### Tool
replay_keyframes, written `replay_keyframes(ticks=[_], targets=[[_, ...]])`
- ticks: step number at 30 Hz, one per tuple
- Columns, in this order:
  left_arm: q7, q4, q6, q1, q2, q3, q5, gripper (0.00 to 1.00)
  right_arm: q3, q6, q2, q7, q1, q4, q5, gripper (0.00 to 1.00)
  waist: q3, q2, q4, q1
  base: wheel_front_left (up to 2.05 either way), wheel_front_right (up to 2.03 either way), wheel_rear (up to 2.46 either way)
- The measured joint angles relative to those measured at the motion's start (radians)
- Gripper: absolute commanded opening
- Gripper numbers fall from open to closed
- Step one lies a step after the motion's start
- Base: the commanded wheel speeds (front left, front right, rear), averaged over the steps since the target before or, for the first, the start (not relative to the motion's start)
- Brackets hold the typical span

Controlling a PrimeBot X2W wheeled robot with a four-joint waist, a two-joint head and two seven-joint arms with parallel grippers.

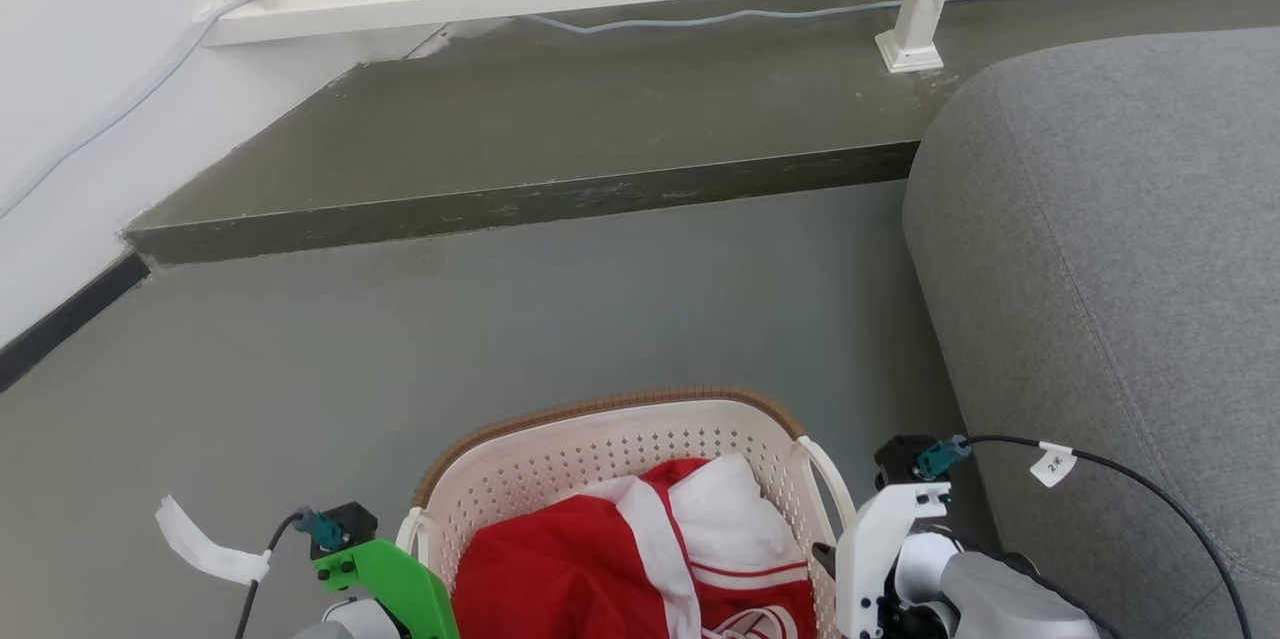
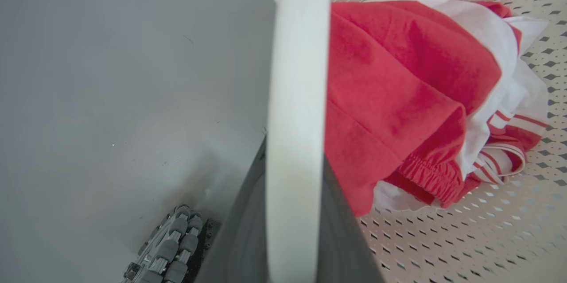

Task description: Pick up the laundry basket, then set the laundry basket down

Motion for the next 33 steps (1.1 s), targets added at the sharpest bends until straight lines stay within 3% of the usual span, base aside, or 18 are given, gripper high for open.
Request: replay_keyframes(ticks=[17, 33], targets=[[0.001, -0.016, 0.012, 0.001, 0.002, -0.015, -0.023, 0.0, 0.013, -0.016, -0.002, -0.001, -0.002, -0.008, 0.012, 0.0, 0.021, 0.0, 0.0, 0.0, 0.0, 0.0, 0.0], [-0.037, -0.058, 0.033, -0.064, 0.008, -0.025, -0.041, 0.0, 0.016, -0.043, -0.007, -0.033, -0.105, -0.02, 0.016, 0.0, 0.135, 0.0, -0.008, 0.0, 0.0, 0.0, 0.0]])
